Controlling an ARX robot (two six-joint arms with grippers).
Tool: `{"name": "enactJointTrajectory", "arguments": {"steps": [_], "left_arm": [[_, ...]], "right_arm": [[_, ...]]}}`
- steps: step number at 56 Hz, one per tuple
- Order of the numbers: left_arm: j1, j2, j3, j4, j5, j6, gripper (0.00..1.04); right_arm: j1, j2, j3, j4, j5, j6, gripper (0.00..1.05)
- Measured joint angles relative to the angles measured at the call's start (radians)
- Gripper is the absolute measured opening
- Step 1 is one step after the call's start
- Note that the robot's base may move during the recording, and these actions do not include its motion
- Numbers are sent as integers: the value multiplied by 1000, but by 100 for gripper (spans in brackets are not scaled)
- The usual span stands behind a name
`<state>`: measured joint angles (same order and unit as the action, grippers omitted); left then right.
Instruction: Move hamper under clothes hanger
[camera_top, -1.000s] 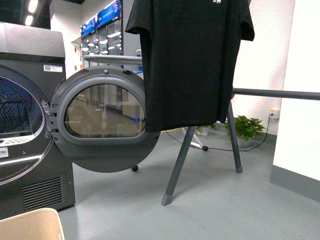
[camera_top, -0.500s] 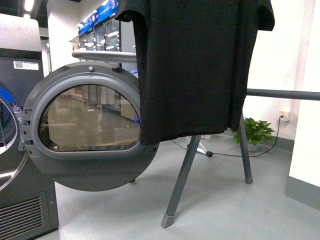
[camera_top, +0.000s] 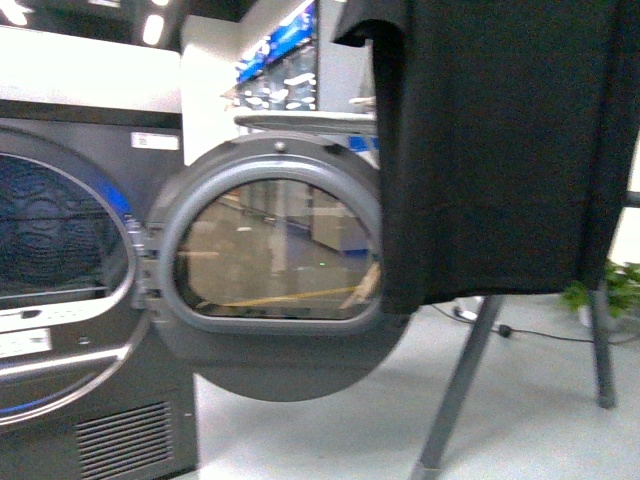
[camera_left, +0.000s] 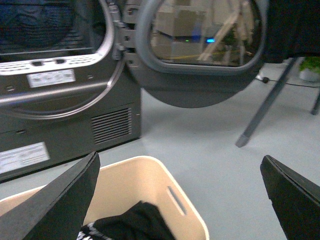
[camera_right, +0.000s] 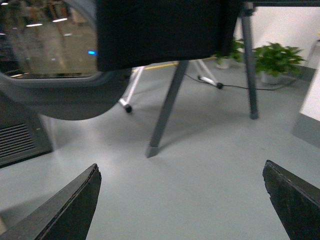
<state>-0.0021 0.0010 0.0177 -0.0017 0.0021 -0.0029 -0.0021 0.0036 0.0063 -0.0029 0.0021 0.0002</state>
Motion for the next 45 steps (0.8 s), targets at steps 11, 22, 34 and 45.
{"name": "enactJointTrajectory", "arguments": {"steps": [11,22,34,45], "left_arm": [[0,0,0,0,-5,0,98],[0,0,0,0,-2,0,98],[0,-1,0,0,-5,0,98],[2,-1,0,0,-2,0,98]], "right_arm": [[1,0,0,0,-3,0,97],[1,0,0,0,-3,0,97],[2,0,0,0,-5,0,97],[2,0,0,0,-3,0,97]]}}
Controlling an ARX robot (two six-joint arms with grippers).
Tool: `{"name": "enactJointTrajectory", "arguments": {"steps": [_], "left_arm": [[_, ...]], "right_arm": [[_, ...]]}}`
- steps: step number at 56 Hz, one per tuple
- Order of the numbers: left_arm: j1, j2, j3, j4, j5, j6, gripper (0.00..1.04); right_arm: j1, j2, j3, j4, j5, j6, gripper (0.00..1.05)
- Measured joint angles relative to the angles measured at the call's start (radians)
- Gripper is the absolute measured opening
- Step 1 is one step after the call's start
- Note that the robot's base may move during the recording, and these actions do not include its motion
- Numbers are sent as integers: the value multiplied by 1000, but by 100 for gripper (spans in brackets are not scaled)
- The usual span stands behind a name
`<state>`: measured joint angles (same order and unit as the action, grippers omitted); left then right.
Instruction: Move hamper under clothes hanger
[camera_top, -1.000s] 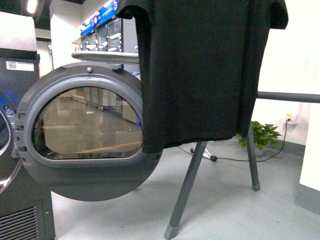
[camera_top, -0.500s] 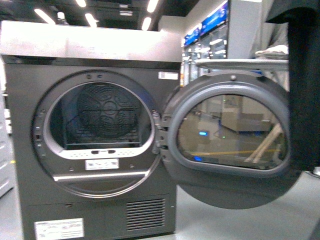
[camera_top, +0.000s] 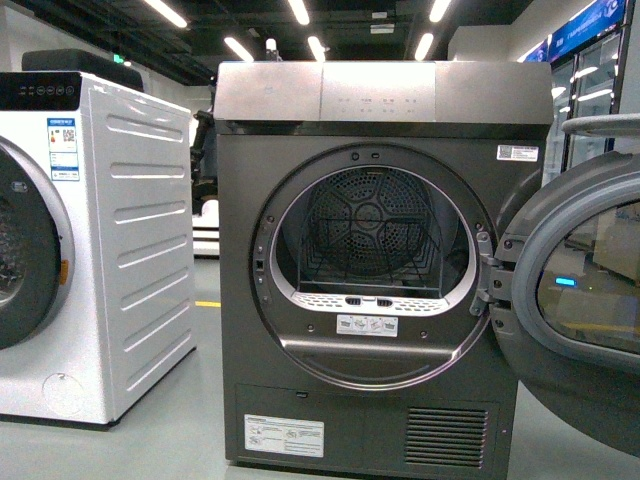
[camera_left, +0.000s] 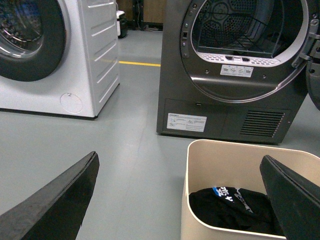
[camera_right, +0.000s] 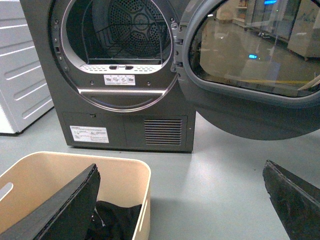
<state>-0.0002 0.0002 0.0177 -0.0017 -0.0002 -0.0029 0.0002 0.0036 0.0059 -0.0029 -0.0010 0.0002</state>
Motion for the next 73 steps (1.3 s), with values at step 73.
{"name": "enactJointTrajectory", "arguments": {"steps": [73], "left_arm": [[15,1989,751,524,48,-98,98]], "right_arm": [[95,1887,700,447,123,104,97]]}}
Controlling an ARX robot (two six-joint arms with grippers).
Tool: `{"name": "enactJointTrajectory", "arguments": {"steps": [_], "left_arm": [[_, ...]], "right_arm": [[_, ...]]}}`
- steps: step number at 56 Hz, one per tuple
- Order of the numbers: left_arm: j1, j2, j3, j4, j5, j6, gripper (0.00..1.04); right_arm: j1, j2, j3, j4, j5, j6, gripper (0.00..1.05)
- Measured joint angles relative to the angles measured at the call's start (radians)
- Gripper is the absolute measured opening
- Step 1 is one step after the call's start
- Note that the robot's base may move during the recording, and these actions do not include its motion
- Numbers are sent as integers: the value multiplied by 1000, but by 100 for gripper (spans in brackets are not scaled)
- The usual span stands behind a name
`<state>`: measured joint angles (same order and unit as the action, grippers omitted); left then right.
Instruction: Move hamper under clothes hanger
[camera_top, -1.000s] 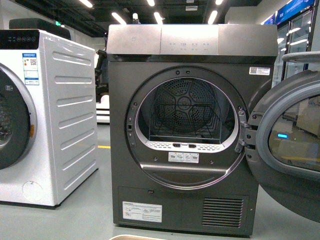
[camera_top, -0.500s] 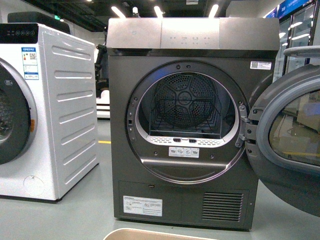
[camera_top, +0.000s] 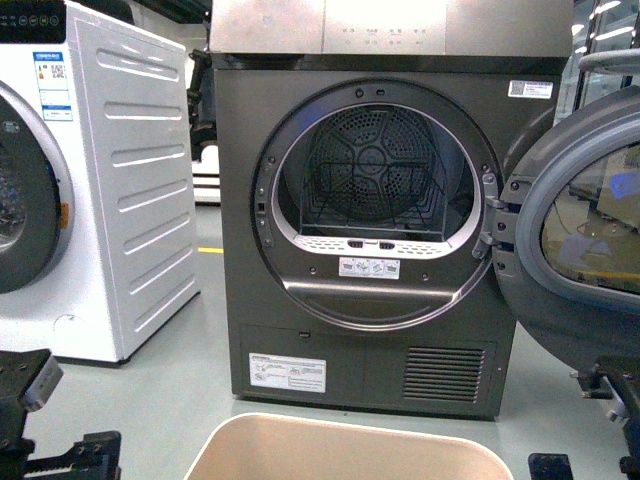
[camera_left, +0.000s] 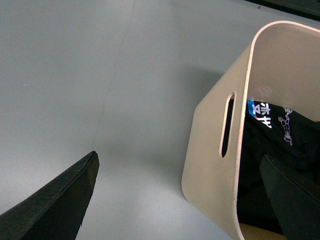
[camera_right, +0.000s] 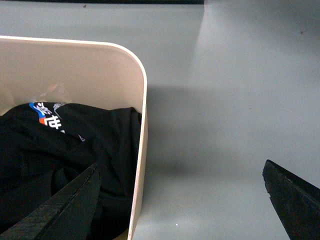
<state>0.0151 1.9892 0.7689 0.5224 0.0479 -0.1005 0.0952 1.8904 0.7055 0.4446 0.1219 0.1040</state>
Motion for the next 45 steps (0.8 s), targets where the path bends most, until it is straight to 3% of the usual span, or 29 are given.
{"name": "enactJointTrajectory", "arguments": {"steps": [14,45], "left_arm": [[-45,165,215,-103,10,7,98],[-140,351,440,-221,13,47,98]], "right_arm": [[30,146,71,-11,-3,7,97],[68,305,175,-12,8,35,97]]}}
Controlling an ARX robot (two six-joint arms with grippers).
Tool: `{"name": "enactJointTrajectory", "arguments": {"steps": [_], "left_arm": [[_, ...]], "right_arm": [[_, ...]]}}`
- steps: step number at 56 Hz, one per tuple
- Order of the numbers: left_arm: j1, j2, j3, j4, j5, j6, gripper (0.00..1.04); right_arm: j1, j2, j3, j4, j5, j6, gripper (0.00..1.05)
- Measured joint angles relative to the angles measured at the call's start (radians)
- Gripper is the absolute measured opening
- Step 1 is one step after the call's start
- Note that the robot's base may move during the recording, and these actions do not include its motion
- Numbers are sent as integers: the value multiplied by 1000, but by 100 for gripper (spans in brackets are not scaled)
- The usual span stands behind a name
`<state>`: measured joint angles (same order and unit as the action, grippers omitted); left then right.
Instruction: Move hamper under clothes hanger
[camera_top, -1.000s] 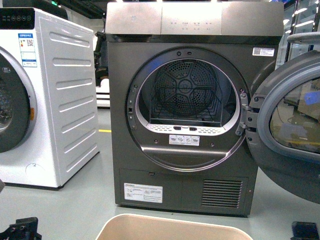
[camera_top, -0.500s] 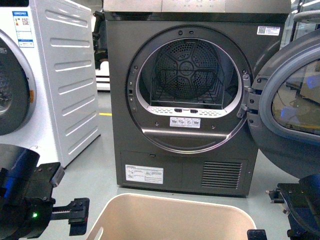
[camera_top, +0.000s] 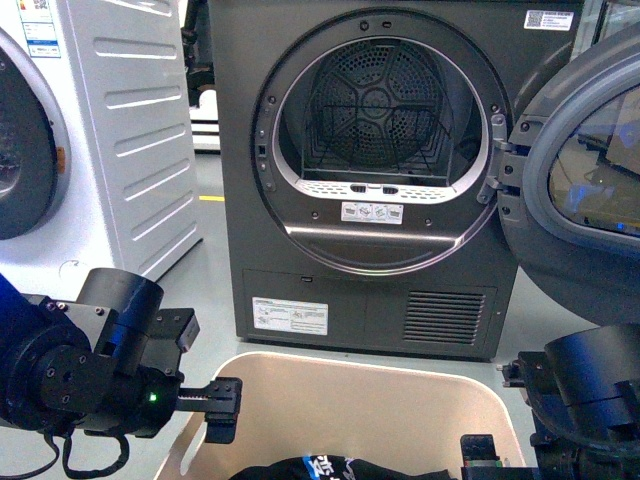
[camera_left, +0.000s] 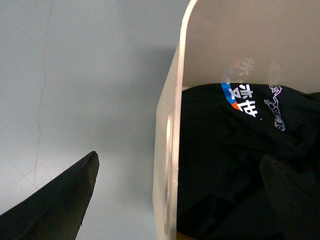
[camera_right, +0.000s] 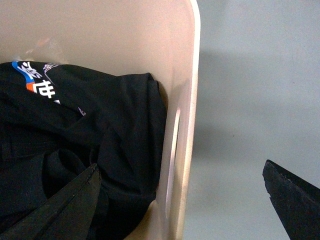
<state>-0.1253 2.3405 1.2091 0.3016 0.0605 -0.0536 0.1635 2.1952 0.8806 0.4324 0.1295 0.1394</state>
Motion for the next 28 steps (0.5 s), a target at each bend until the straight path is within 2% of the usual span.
{"name": "enactJointTrajectory", "arguments": {"steps": [28], "left_arm": [[1,67,58,-34,-12,55,98]], "right_arm": [[-7,122,113,-23,31,12,97]]}}
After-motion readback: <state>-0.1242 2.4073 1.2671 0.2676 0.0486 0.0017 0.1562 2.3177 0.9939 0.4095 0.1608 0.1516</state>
